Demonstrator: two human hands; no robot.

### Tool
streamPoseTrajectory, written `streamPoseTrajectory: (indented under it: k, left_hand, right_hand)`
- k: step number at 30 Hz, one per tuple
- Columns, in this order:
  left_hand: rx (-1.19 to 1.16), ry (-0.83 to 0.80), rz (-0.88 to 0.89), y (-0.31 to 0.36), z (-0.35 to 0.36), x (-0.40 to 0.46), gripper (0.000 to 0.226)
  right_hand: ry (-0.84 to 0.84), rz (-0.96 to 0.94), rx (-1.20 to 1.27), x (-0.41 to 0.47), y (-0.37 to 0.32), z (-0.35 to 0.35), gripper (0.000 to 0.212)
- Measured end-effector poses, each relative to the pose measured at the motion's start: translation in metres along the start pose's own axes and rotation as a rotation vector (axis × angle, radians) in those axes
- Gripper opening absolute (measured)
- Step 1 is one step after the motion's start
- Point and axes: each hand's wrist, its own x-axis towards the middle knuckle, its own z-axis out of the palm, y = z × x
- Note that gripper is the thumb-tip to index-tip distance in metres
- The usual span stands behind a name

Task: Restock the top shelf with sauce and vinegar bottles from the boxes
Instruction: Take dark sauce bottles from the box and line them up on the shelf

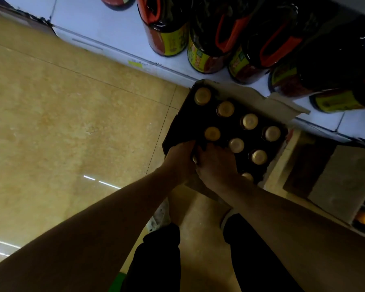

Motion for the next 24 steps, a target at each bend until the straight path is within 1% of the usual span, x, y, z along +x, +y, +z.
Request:
streamPoseTrajectory:
  k: [2,3,4,7,8,10,11,14,15,17,20,24]
  left_hand:
    - [-0.035,-0.003,-0.006,-0.007,0.006,0.006,0.047]
    - [-0.037,0.013,0.035,-0.005,0.006,0.007,0.046]
    - [-0.062,-0.015,0.009,-0.002,0.007,0.005,0.045]
    - [-0.109,-0.016,0.065,-0.006,0.009,0.010,0.052]
    - [-0.072,-0.018,0.046,-0.003,0.008,0.007,0.048]
    - [-0.050,0.036,0.078,-0.005,0.007,0.005,0.042]
    - [-0.086,0.054,0.084,-0.005,0.008,0.004,0.041]
    - [-0.009,0.068,0.108,-0.002,0.004,-0.006,0.044]
    - [-0.024,0.082,0.126,-0.001,0.003,-0.010,0.045]
    - [-0.043,0.087,0.133,0.005,-0.004,-0.018,0.045]
    - [-0.010,0.073,0.157,0.019,-0.019,-0.038,0.045]
    - [0.030,0.076,0.195,0.035,-0.038,-0.061,0.048]
  right_hand:
    - [-0.001,0.002,-0.015,0.002,-0.001,0.002,0.034]
    - [-0.002,0.002,-0.022,0.003,-0.002,0.002,0.035]
    - [-0.008,0.001,-0.030,0.004,-0.002,0.001,0.036]
    - [-0.037,-0.005,-0.029,0.005,-0.001,-0.005,0.037]
    - [-0.043,-0.010,-0.017,0.003,0.000,-0.007,0.039]
    - [-0.041,-0.022,0.021,-0.002,0.001,-0.014,0.043]
    - [-0.038,-0.026,0.042,-0.006,0.001,-0.018,0.045]
    - [-0.004,-0.047,0.090,-0.021,-0.002,-0.037,0.052]
    - [0.002,-0.050,0.097,-0.026,-0.002,-0.043,0.053]
    - [0.015,-0.056,0.099,-0.035,-0.003,-0.055,0.049]
    - [0.030,-0.055,0.109,-0.048,-0.004,-0.073,0.043]
    - [0.072,-0.079,0.119,-0.064,-0.007,-0.098,0.047]
